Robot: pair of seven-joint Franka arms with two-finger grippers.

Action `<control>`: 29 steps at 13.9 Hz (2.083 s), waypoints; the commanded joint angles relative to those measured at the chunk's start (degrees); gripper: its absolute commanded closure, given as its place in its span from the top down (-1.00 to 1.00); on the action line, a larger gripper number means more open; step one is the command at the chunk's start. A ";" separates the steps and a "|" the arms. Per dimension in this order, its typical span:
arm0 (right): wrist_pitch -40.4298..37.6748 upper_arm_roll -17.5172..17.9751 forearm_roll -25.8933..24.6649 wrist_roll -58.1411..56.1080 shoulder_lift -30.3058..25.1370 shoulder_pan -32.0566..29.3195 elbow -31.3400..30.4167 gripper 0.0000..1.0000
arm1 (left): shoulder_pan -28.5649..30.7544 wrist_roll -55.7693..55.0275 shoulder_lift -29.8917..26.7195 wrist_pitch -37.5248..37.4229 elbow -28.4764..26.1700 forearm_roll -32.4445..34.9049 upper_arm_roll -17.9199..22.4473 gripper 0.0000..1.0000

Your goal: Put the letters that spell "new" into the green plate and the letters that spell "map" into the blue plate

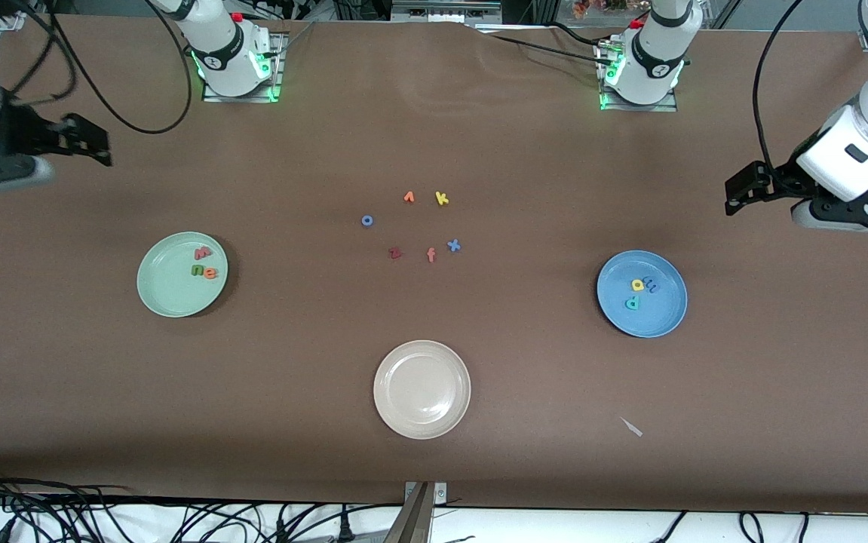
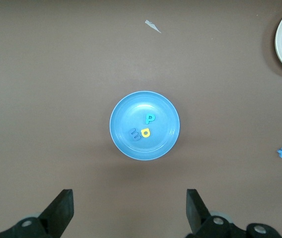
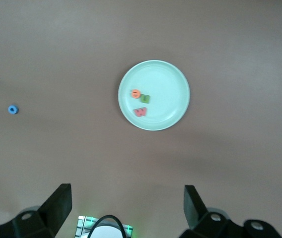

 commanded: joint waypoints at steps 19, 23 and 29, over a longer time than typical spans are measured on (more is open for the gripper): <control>1.48 6.32 -0.61 4.49 -0.10 -5.39 -2.60 1.00 | -2.82 1.31 4.08 -6.81 7.08 -0.36 3.24 1.00; 1.48 6.23 -0.52 4.49 0.07 -5.39 -2.60 1.00 | -2.82 1.22 4.08 -7.07 7.08 -0.36 3.24 1.00; 1.39 6.23 -0.52 4.57 -0.01 -5.48 -2.69 1.00 | -2.73 1.31 4.08 -7.07 7.08 -0.44 3.33 1.00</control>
